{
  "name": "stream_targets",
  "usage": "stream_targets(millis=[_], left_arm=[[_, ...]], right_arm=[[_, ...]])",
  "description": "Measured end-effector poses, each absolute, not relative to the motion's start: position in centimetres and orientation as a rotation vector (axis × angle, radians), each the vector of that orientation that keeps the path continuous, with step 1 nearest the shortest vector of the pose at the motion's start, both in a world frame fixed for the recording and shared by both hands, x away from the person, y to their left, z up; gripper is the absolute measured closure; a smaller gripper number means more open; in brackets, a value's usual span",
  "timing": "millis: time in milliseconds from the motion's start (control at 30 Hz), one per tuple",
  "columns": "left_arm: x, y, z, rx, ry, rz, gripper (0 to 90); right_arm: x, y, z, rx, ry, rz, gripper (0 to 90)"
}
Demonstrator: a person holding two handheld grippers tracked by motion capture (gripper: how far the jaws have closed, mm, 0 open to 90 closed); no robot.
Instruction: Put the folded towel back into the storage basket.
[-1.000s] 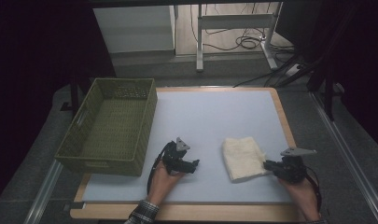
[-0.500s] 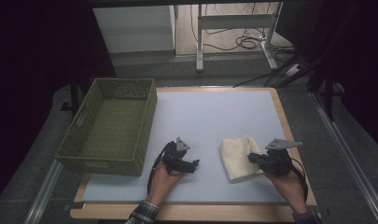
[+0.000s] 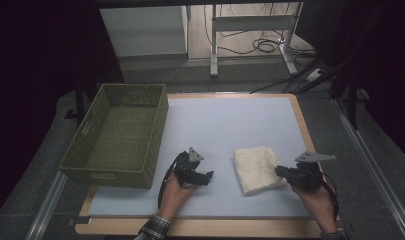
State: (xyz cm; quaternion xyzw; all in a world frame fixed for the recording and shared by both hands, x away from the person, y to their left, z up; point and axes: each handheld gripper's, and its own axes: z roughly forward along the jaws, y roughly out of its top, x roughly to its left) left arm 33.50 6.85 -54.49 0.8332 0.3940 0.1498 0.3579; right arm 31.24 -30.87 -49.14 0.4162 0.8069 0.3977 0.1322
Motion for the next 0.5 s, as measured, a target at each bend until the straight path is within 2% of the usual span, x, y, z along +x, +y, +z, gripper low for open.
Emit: stream_targets(millis=[133, 233, 333, 500], left_arm=[[33.5, 6.9, -54.5, 2.151, 1.016, 0.387, 13.7], [33.5, 6.9, -54.5, 2.150, 1.017, 0.386, 13.7], [33.5, 6.9, -54.5, 2.151, 1.017, 0.386, 13.7], [33.5, 6.8, -54.5, 2.150, 1.017, 0.387, 13.7]], right_arm=[[31.1, -32.3, -50.8, 1.272, 2.339, 1.114, 83.0], [31.1, -32.7, -51.5, 1.290, 2.331, 1.096, 69.7], [31.4, -32.8, -50.5, 1.272, 2.296, 1.089, 62.1], [33.4, -31.5, -48.9, 1.228, 2.283, 1.080, 61.4]])
